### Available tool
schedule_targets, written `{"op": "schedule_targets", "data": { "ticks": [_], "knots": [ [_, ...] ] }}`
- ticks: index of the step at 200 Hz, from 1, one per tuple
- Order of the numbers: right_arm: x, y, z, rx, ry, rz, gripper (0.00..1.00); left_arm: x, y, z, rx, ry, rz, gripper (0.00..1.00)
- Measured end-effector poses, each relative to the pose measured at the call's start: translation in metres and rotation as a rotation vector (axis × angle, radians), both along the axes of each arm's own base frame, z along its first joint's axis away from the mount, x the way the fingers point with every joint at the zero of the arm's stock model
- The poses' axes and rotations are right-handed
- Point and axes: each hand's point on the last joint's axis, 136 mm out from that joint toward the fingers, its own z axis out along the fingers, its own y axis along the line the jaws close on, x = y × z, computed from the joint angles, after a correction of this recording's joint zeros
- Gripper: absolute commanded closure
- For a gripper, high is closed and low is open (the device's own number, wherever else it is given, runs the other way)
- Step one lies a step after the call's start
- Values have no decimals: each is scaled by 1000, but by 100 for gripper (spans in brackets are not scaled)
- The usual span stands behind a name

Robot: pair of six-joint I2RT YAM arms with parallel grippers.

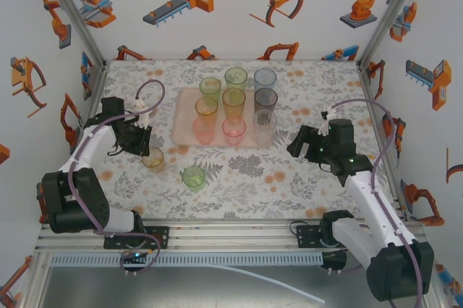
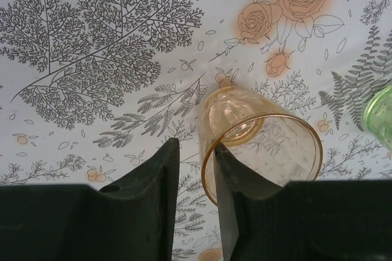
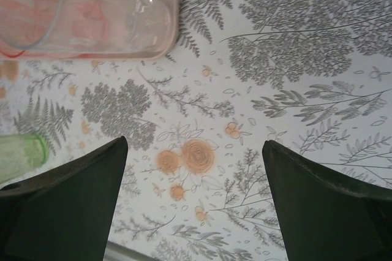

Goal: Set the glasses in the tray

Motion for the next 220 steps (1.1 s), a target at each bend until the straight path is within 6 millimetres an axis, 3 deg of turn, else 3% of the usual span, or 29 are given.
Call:
{"op": "schedule_targets", "data": {
  "ticks": [70, 143, 220],
  "knots": [
    [-19, 9, -9, 37, 83, 49, 18, 1, -7, -1, 5, -6, -24, 81],
    [-18, 9, -6, 39, 79, 51, 18, 2, -10, -1, 24, -12, -37, 91],
    [-18, 9, -6, 36, 78, 48, 18, 0, -9, 7, 40, -31, -36, 92]
  ]
}}
